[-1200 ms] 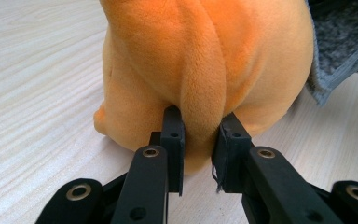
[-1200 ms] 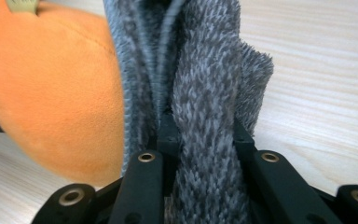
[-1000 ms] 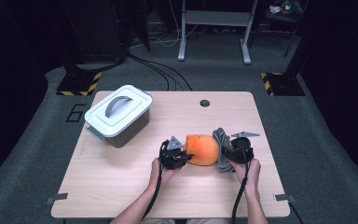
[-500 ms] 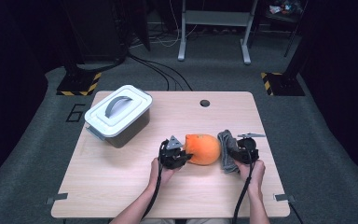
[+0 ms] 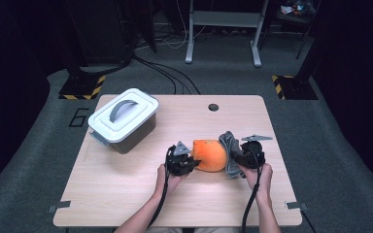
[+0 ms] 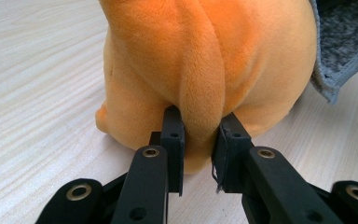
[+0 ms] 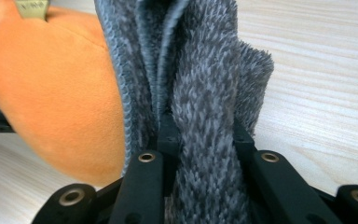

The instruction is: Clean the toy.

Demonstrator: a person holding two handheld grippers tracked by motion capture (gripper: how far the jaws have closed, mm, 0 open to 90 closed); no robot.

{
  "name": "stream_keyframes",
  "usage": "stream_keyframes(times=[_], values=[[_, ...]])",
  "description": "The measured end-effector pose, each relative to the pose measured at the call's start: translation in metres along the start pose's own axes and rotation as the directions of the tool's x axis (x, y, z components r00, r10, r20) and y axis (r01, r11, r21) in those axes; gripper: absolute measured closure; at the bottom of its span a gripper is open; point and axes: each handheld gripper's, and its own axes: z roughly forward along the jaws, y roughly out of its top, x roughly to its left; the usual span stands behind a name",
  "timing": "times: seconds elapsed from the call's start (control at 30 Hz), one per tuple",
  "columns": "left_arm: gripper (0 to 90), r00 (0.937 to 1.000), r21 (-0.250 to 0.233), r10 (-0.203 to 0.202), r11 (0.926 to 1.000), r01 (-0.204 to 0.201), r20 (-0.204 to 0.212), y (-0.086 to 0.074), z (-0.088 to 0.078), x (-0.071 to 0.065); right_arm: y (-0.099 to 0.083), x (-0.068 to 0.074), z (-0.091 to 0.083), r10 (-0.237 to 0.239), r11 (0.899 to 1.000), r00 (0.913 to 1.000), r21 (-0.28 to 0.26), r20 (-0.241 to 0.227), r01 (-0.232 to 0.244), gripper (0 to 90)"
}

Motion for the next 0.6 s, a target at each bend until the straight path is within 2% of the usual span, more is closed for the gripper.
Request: stream_keyframes(times=[0.13,0.27,0.37,0.47,0.53,0.57,0.6], values=[[76.1,1.0,-0.002,0.009,1.0,-0.009,-0.003,0.0,0.001,-0.001,-0.002,-0.005,0.006,0.007,1.0,1.0,0.008,-0.002,-0.007,73.3],[76.0,1.0,0.004,0.009,1.0,-0.009,0.0,0.001,0.0,-0.002,-0.005,-0.006,0.014,0.017,0.999,0.9998,0.033,0.015,-0.017,73.6],[76.0,1.0,-0.002,0.007,1.0,-0.007,-0.007,0.001,0.001,-0.002,-0.008,-0.012,0.024,0.014,0.996,0.999,0.086,0.043,-0.018,73.6],[75.9,1.0,0.0,0.002,1.0,-0.002,-0.004,0.001,0.0,-0.001,-0.013,-0.018,0.035,0.013,0.987,0.9975,0.156,0.069,-0.024,73.4],[75.9,1.0,0.002,0.004,1.0,-0.004,-0.003,0.002,0.0,-0.001,-0.015,-0.022,0.035,0.029,0.987,0.9971,0.158,0.07,-0.04,73.2],[75.9,1.0,0.003,0.008,1.0,-0.008,-0.003,0.002,0.0,-0.001,-0.015,-0.021,0.032,0.051,0.985,0.9955,0.158,0.08,-0.063,73.1],[75.9,0.9999,0.003,0.011,0.9999,-0.011,-0.004,0.002,0.0,-0.002,-0.014,-0.022,0.027,0.054,0.987,0.9947,0.147,0.088,-0.066,73.1]])
